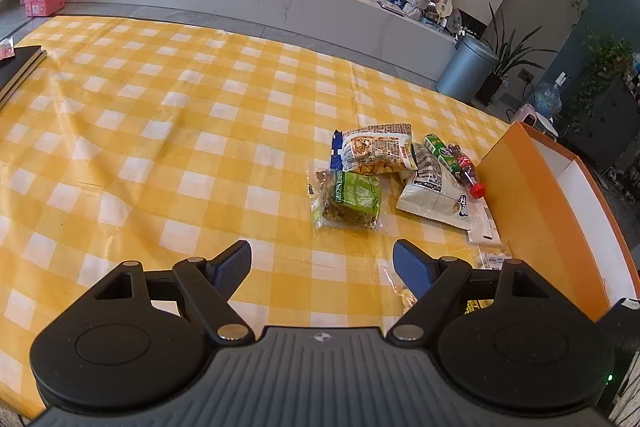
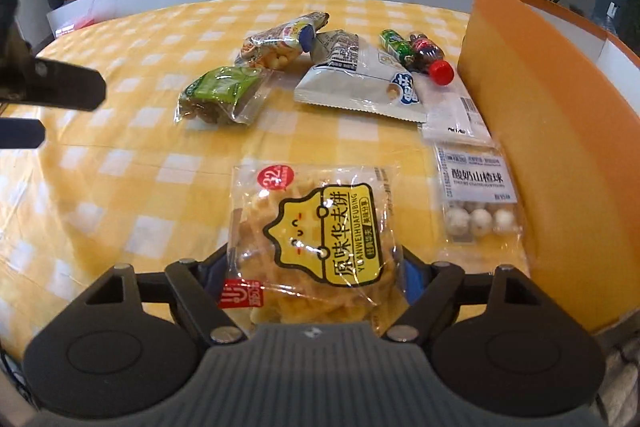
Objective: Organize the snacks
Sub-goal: 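Grasp the yellow-labelled biscuit bag with the right gripper and lift it, then hold the biscuit bag in the right gripper while the left gripper approaches the hawthorn ball pack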
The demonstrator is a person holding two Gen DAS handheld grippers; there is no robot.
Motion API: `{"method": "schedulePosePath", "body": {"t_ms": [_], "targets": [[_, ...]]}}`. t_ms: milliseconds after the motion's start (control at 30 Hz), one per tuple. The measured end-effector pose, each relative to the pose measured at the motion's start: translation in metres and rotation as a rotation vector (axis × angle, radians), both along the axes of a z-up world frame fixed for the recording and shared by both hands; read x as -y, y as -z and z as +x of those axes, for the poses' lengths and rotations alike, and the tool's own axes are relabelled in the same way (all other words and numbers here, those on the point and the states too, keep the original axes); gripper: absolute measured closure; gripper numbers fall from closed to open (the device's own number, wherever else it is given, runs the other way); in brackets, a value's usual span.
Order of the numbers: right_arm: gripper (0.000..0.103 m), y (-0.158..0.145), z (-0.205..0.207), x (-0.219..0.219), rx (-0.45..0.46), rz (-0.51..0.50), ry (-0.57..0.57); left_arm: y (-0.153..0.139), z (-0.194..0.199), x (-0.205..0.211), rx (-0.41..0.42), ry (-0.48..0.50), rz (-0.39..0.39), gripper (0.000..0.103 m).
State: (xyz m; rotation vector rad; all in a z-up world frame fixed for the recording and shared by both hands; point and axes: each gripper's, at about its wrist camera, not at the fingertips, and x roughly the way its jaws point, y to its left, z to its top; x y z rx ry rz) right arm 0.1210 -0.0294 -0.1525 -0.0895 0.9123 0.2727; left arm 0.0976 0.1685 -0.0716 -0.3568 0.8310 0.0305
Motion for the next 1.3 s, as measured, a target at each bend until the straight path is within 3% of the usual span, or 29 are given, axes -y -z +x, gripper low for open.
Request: {"method": "schedulePosePath", "body": {"t_ms": [267,400,567,833,933,1133,1300], "targets": [[0.017,0.003,0.011,0.0,0.015,0.004,-0.008,0.004,0.002,0.005,-0.021,0.009,0.017,0.008],[0.025,0.002,0.012,0.002,0.027,0.009,0.003,0.0,0.0,0.01,-0.015,0.014,0.028,0.008],[0.028,-0.002,0.012,0.014,0.037,0.075,0.041,-0.004,-0.002,0.015,-0.006,0.02,0.044,0.008],[0.028,-0.045,-0.013,0.041,0.183,0.094,0.056,-0.004,0.003,0.034,-0.014,0.058,0.06,0.008],[0.028,-0.065,-0.025,0.063,0.22,0.159,0.052,-0.001,0.01,0.051,-0.042,0.099,0.068,0.008],[0.028,-0.07,-0.061,0.105,0.204,0.195,0.093,-0.002,0.036,0.08,-0.063,0.163,0.1,0.008],[0.028,-0.06,-0.067,0.116,0.153,0.204,0.098,0.007,0.07,0.109,-0.098,0.24,0.077,0.008]]}}
